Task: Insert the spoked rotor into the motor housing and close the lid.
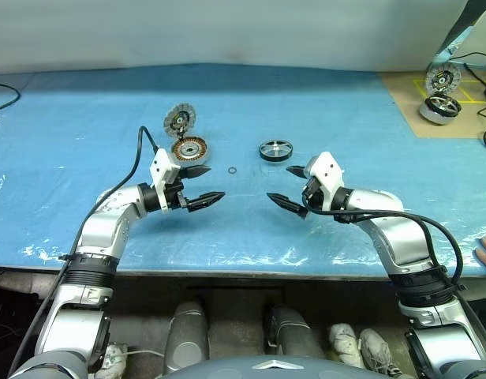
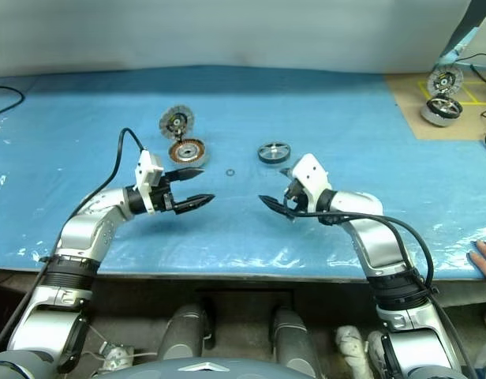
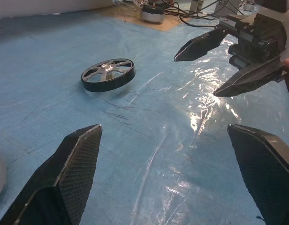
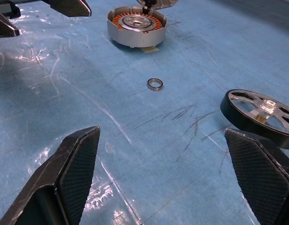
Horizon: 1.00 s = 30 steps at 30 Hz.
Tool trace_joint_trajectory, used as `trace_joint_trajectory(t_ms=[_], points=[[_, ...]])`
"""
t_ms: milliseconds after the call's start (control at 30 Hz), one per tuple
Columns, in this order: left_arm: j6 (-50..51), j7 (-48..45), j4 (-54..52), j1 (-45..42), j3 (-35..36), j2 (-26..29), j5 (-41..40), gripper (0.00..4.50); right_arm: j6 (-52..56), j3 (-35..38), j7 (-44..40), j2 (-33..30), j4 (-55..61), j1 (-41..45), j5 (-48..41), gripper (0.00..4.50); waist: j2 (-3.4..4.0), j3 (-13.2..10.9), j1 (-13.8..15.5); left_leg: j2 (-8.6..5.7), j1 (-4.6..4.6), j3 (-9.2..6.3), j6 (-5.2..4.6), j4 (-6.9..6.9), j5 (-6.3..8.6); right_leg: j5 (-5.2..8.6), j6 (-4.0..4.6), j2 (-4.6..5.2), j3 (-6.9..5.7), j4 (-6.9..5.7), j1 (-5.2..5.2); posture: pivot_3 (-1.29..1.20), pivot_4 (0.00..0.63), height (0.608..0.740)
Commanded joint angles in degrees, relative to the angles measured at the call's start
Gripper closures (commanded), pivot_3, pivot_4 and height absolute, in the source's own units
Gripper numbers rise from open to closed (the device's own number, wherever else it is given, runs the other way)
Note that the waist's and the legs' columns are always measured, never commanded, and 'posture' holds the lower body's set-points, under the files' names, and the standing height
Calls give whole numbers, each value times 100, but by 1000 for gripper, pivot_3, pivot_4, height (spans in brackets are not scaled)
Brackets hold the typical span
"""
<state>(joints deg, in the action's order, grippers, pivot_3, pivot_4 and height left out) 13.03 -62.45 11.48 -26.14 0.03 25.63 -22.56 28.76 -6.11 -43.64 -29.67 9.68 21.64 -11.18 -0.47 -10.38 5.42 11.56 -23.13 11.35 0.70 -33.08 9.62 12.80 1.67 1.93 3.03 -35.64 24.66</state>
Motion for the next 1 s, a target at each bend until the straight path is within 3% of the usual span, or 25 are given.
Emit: trace_joint_trajectory(t_ms=[33,667,1000], points=[[-55,40,-157,-34,81,60,-27,14,-130,-13,1,-9,43,95,11,0,0,0,-1,0,0,0,0,0,0,0,0,0,0,0,0,0,150,740],[-389,109,293,-229,102,129,104,14,-231,-69,20,-38,-105,210,192,0,0,0,-2,-14,-2,0,-5,0,-3,0,-1,21,-6,-2,-2,0,150,740],[-631,-105,951,-808,151,307,223,14,-376,-98,77,95,-199,250,232,0,0,0,3,-14,-3,0,-12,0,-8,1,-2,23,-13,-3,-5,0,150,740]])
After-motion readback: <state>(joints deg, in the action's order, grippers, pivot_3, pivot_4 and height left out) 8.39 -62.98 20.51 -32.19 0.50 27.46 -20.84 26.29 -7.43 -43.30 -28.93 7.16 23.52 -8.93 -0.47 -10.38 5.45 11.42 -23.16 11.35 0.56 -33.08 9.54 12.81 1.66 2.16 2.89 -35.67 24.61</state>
